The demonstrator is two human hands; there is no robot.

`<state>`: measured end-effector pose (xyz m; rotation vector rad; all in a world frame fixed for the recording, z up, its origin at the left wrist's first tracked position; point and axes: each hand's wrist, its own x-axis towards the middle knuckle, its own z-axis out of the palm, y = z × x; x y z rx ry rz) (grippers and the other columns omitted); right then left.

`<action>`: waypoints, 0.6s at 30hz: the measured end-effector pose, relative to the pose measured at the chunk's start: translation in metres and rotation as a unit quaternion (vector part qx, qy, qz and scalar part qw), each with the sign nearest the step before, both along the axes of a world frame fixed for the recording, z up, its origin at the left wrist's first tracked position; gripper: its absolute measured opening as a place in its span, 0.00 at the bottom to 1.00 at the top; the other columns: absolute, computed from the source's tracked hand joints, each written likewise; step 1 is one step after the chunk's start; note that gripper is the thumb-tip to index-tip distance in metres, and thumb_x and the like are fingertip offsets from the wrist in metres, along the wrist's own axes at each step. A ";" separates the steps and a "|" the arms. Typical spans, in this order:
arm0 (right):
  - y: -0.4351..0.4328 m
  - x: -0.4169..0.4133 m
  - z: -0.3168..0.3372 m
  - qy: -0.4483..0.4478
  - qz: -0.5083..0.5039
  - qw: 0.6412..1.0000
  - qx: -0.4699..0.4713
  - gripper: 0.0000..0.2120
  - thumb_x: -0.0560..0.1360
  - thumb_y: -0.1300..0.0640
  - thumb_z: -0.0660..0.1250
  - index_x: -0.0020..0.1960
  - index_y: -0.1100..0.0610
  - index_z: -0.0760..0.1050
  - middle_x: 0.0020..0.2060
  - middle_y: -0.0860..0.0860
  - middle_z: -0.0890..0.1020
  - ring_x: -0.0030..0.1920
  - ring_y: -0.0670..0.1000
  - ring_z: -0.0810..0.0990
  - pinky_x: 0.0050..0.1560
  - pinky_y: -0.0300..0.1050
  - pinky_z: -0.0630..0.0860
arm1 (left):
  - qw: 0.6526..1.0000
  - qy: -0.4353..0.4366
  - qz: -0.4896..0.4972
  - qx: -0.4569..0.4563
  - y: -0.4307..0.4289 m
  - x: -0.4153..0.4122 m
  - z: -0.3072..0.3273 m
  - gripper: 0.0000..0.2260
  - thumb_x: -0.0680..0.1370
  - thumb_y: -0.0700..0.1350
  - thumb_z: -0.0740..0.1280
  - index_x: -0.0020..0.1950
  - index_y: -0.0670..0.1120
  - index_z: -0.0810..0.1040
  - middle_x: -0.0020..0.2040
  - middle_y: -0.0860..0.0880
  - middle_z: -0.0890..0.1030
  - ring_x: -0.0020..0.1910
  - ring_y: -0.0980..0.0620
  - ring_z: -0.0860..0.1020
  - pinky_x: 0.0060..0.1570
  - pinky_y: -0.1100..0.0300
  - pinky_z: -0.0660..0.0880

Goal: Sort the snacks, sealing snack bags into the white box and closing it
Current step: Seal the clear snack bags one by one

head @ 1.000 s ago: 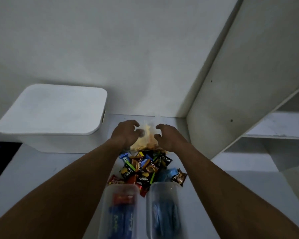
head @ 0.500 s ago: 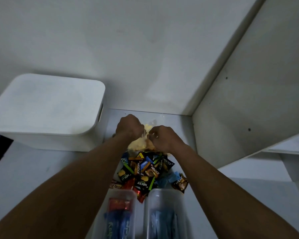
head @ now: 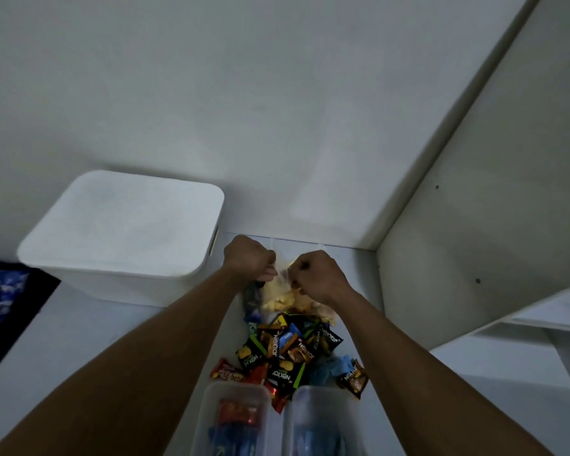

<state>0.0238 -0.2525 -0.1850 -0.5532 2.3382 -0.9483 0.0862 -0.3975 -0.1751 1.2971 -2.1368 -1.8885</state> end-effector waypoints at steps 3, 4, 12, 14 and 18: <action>0.000 0.001 0.024 0.006 -0.007 1.000 -0.010 0.09 0.74 0.58 0.68 0.36 0.56 0.81 0.34 0.52 0.86 0.39 0.52 0.85 0.47 0.55 0.84 | 1.000 0.016 -0.005 -0.009 0.000 0.003 0.025 0.06 0.72 0.35 0.73 0.39 0.32 0.81 0.32 0.38 0.83 0.33 0.42 0.85 0.42 0.46 0.84; 0.000 0.003 0.033 0.006 -0.006 1.000 -0.019 0.08 0.74 0.57 0.67 0.37 0.57 0.80 0.33 0.52 0.86 0.39 0.52 0.86 0.47 0.57 0.84 | 1.000 0.025 -0.006 -0.010 0.001 0.004 0.035 0.06 0.72 0.35 0.73 0.38 0.33 0.81 0.31 0.38 0.83 0.34 0.42 0.85 0.43 0.46 0.84; 0.010 0.022 0.113 0.087 -0.052 0.992 -0.070 0.06 0.73 0.56 0.66 0.41 0.58 0.79 0.33 0.51 0.85 0.35 0.49 0.85 0.46 0.55 0.84 | 0.995 0.095 -0.026 -0.014 0.006 0.023 0.113 0.06 0.71 0.34 0.69 0.42 0.30 0.81 0.33 0.38 0.84 0.35 0.42 0.86 0.44 0.49 0.84; 0.014 0.025 0.129 0.109 -0.058 0.988 -0.088 0.06 0.74 0.57 0.64 0.41 0.57 0.78 0.34 0.51 0.85 0.35 0.45 0.85 0.47 0.55 0.83 | 0.993 0.115 -0.015 0.011 0.006 0.027 0.134 0.06 0.71 0.33 0.69 0.43 0.29 0.80 0.34 0.37 0.84 0.34 0.42 0.85 0.40 0.51 0.84; 0.019 0.034 0.158 0.160 -0.049 0.980 -0.111 0.07 0.76 0.50 0.64 0.43 0.51 0.78 0.37 0.49 0.86 0.38 0.48 0.84 0.47 0.53 0.82 | 0.987 0.153 -0.013 0.042 0.014 0.030 0.173 0.02 0.72 0.31 0.68 0.40 0.32 0.78 0.31 0.38 0.83 0.35 0.41 0.85 0.45 0.50 0.84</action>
